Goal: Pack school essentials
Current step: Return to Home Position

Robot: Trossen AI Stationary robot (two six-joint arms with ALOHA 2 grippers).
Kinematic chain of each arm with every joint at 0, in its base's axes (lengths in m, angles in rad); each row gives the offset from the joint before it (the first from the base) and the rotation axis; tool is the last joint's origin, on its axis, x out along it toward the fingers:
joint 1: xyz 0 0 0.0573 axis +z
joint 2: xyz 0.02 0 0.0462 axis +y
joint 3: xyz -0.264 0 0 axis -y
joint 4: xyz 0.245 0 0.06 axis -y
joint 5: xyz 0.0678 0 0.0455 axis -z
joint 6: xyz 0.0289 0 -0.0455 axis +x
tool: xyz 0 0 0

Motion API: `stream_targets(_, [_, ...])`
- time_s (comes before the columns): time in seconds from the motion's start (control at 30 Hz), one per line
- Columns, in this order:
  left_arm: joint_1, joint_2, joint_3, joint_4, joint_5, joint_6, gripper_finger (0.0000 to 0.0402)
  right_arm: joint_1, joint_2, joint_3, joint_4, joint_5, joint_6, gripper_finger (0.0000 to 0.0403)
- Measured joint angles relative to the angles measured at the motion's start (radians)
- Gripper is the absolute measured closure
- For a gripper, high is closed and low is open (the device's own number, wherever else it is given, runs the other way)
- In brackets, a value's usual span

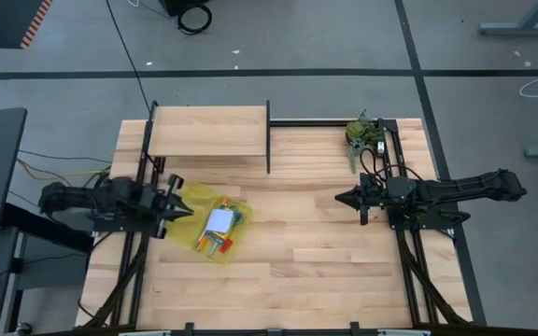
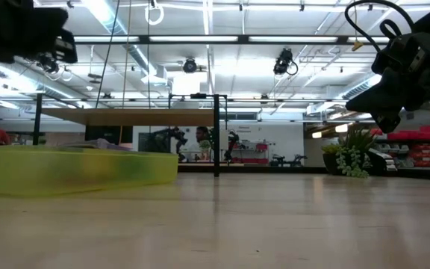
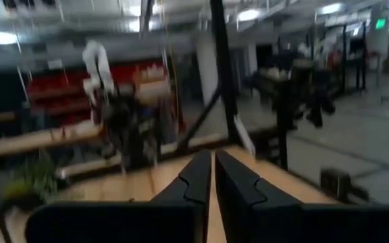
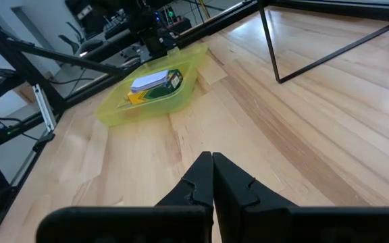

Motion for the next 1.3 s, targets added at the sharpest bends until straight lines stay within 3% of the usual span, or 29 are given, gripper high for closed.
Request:
stream_targets(0.27, [0.005,0.001,0.0,-0.141,0.0,-0.006,0.0367,0.0,0.0,0.0,0.0,0.0,0.0,0.0393])
stream_targets(0.9, [0.005,0.002,-0.001,-0.14,-0.001,-0.009,0.0366,0.0,0.0,0.0,0.0,0.0,-0.002,0.0393])
stream_targets(1.3, [0.005,0.002,-0.001,-0.14,-0.001,-0.009,0.0375,0.0,0.0,-0.001,0.045,0.082,-0.683,0.0393])
